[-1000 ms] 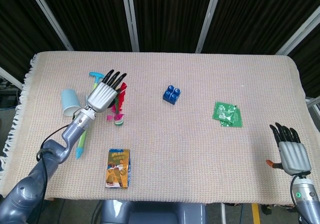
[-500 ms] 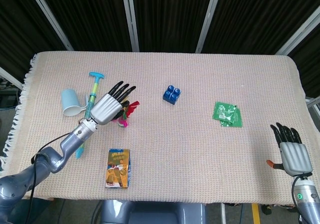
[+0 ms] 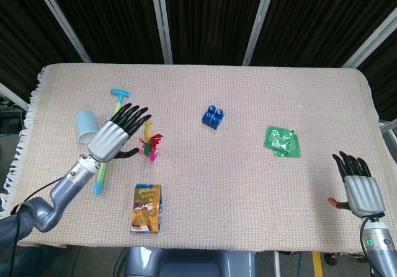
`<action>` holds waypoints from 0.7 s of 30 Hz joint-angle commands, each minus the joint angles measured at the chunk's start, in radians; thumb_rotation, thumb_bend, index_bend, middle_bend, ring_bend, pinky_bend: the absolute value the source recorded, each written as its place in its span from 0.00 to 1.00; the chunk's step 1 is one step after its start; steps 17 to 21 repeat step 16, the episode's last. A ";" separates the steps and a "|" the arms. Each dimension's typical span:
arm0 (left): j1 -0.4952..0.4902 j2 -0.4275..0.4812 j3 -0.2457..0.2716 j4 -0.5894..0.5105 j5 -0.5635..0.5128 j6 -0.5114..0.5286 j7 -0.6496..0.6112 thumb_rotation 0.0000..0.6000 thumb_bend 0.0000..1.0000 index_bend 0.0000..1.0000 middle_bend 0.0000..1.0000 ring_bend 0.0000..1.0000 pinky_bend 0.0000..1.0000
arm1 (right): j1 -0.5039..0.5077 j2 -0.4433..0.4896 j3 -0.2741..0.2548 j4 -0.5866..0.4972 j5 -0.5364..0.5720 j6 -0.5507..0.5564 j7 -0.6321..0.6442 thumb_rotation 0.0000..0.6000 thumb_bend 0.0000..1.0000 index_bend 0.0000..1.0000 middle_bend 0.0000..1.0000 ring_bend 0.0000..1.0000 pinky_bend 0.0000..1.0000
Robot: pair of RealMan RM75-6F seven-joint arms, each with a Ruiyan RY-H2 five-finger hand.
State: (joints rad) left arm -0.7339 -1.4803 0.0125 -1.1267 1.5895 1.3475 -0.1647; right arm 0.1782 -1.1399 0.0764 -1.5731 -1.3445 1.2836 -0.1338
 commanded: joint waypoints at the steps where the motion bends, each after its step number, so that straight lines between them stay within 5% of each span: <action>1: 0.150 0.212 0.041 -0.317 -0.193 -0.052 0.162 1.00 0.20 0.01 0.00 0.00 0.00 | 0.000 -0.005 0.017 -0.004 0.005 0.028 -0.022 1.00 0.01 0.00 0.00 0.00 0.00; 4: 0.238 0.266 0.047 -0.483 -0.325 -0.017 0.291 1.00 0.20 0.00 0.00 0.00 0.00 | -0.004 -0.017 0.034 0.001 0.014 0.064 -0.060 1.00 0.01 0.00 0.00 0.00 0.00; 9: 0.380 0.274 0.078 -0.579 -0.411 0.111 0.405 1.00 0.20 0.00 0.00 0.00 0.00 | -0.006 -0.017 0.058 0.006 0.079 0.055 -0.082 1.00 0.01 0.00 0.00 0.00 0.00; 21: 0.459 0.271 0.078 -0.580 -0.380 0.165 0.404 1.00 0.20 0.00 0.00 0.00 0.00 | -0.001 -0.002 0.039 -0.007 0.074 0.018 -0.071 1.00 0.01 0.00 0.00 0.00 0.00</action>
